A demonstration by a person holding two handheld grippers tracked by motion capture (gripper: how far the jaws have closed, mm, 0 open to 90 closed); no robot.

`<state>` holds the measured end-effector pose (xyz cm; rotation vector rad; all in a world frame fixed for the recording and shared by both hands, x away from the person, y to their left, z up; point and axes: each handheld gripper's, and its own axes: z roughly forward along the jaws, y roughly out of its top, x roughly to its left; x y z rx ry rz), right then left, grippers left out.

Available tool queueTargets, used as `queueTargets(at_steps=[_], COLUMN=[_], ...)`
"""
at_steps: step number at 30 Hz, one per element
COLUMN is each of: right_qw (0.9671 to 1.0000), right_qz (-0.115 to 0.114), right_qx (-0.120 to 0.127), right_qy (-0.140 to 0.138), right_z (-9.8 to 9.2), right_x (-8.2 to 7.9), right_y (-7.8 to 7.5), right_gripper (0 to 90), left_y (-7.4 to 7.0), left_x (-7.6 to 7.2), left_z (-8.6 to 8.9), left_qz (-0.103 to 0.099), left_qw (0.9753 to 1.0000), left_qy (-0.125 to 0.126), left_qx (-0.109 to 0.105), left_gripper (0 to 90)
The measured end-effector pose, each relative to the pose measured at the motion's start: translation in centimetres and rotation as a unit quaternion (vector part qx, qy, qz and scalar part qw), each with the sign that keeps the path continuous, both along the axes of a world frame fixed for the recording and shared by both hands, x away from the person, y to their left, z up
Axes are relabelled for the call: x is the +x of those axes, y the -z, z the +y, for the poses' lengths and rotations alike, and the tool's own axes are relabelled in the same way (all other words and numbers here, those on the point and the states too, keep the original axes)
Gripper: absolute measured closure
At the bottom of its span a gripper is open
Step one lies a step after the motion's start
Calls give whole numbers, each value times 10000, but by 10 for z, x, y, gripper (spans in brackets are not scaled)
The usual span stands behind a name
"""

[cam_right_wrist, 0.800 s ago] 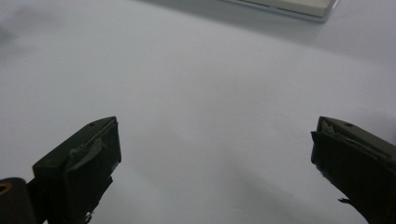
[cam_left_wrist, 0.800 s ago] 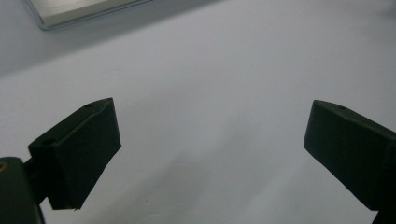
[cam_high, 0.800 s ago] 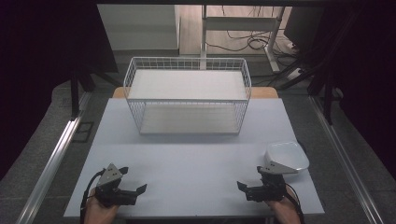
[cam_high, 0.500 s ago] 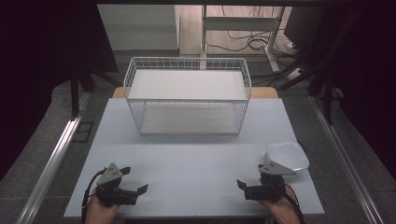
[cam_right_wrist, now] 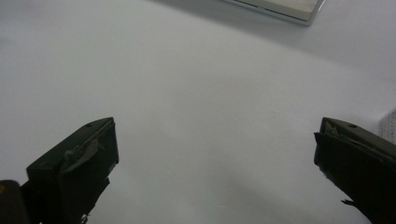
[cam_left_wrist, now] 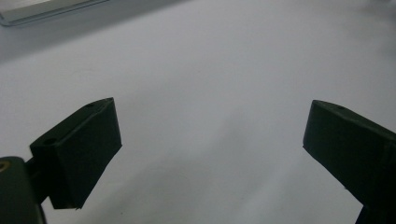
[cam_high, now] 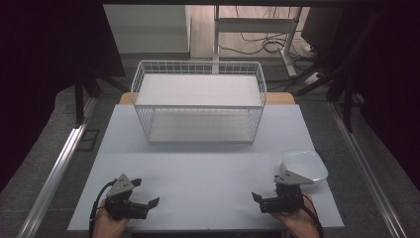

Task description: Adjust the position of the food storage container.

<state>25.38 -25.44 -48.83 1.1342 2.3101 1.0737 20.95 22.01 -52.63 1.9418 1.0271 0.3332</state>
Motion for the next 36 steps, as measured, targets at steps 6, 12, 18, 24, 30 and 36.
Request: queueTargets(at_steps=[6, 12, 18, 24, 30, 36], right_qw=[9998, 9991, 9962, 9940, 9910, 9837], right_qz=[-26, -156, -479, -393, -302, -207], right_qx=[37, 100, 80, 63, 100, 20], right_qy=[171, 381, 716, 1017, 1298, 1785], right_z=[-7, -28, -58, -86, -107, -134], right_x=[2, 8, 17, 27, 36, 49], right_y=[-10, -24, -32, -30, -28, -28], right_gripper=[204, 443, 672, 825, 886, 887], left_y=[0, 1, 1, 3, 3, 4], left_x=[0, 0, 1, 2, 2, 3], left_z=[-1, -1, -1, -2, -3, -3], left_qz=[21, 35, 53, 117, 149, 183], left_qw=[10000, 10000, 10000, 9999, 9999, 9998], left_qy=[20, 27, 34, 57, 80, 80], left_qx=[7, -2, -18, -21, -17, -4], left_gripper=[38, 38, 38, 39, 39, 40])
